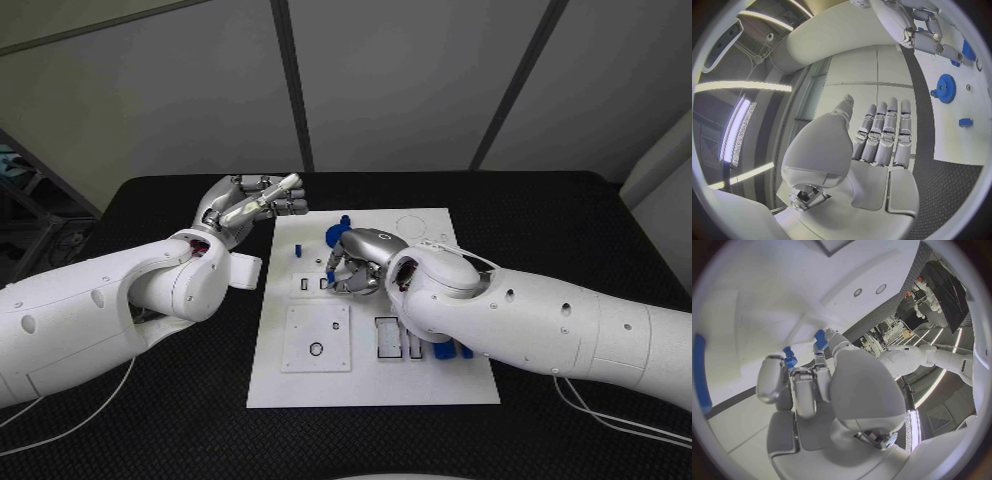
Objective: Assemble the parts on the task board
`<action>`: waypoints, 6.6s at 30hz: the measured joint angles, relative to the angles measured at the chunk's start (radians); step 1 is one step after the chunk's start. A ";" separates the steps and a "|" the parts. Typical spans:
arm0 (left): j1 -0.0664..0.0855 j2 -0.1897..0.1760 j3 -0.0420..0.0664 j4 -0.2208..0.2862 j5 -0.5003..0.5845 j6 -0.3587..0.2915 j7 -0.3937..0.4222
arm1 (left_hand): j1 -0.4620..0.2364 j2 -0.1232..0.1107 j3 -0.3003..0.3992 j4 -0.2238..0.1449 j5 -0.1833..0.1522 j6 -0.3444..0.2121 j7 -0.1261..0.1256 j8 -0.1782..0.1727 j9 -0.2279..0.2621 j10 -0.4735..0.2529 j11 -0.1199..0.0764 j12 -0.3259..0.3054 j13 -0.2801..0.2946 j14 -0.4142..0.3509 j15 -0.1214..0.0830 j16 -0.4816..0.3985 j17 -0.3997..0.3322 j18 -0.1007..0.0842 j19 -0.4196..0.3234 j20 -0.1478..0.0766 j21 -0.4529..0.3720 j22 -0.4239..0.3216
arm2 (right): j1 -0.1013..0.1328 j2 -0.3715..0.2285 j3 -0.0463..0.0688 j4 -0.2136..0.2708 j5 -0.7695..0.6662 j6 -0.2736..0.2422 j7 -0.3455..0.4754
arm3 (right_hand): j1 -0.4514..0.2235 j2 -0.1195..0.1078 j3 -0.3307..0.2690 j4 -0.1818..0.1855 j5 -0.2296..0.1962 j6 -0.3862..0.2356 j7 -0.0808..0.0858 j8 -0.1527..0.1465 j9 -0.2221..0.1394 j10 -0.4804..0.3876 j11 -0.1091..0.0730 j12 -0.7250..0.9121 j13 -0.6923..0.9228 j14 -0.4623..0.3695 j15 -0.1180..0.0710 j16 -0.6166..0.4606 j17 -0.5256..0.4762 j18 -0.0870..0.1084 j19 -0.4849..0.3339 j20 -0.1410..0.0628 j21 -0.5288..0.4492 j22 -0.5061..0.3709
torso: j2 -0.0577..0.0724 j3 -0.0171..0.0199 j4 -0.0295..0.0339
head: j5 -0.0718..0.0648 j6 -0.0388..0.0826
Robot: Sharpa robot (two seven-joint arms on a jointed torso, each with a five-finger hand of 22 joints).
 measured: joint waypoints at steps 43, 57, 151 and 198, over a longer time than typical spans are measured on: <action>0.000 -0.002 0.000 -0.001 0.000 0.000 -0.003 | 0.000 0.000 0.000 0.000 0.000 0.000 0.000 0.000 0.000 0.000 0.000 0.000 0.000 0.000 0.000 0.000 0.000 0.000 0.000 0.000 0.000 -0.001 | -0.002 -0.005 -0.002 0.006 -0.051 0.038 -0.011 | -0.058 -0.058 -0.011 0.014 0.002 -0.071 0.027 -0.035 -0.009 -0.022 0.022 -0.027 0.000 0.000 0.007 0.000 0.000 0.000 0.000 0.014 0.000 -0.007 | -0.001 -0.0005 0.0006 | 0.001 -0.003; 0.000 -0.003 0.000 -0.003 -0.008 0.003 -0.013 | -0.003 0.003 -0.002 -0.002 0.000 0.012 -0.012 0.000 0.000 0.019 -0.012 0.000 0.000 0.030 -0.005 -0.007 0.005 0.000 0.003 -0.003 0.012 0.000 | -0.006 -0.010 -0.005 0.009 -0.052 0.011 -0.012 | -0.076 -0.108 -0.055 0.058 -0.038 -0.197 0.056 -0.059 -0.012 -0.048 0.048 -0.053 0.000 0.000 0.033 0.000 0.000 0.000 -0.005 0.034 -0.004 -0.013 | -0.001 -0.0002 0.0006 | 0.001 -0.002; 0.182 0.277 -0.115 -0.210 -0.849 0.568 -1.038 | -0.169 0.014 -0.232 0.182 0.035 -0.024 -0.163 0.504 0.448 0.311 -0.182 1.088 1.039 0.346 -0.186 0.388 0.481 -0.078 0.484 -0.199 0.949 0.889 | 0.055 -0.335 0.083 0.109 0.508 -0.204 0.296 | -0.017 -0.083 -0.105 0.106 0.071 -0.173 0.039 -0.001 -0.002 -0.093 0.036 -0.100 -0.020 0.000 0.032 -0.030 0.000 0.000 -0.079 0.032 -0.092 -0.163 | -0.044 0.0103 -0.0136 | 0.043 -0.047; 0.182 0.221 -0.115 -0.167 -0.781 0.538 -1.020 | -0.103 -0.113 0.479 0.103 0.039 -0.074 -0.169 0.516 0.572 0.289 -0.189 1.040 0.990 0.346 -0.193 0.365 0.511 -0.078 0.469 -0.206 0.933 0.909 | 0.055 -0.328 0.083 0.094 0.495 -0.181 0.278 | -0.017 -0.083 -0.107 0.109 0.075 -0.173 0.039 -0.001 -0.002 -0.093 0.036 -0.104 -0.023 0.000 0.032 -0.030 0.000 0.000 -0.083 0.028 -0.097 -0.173 | -0.044 0.0102 -0.0116 | 0.045 -0.051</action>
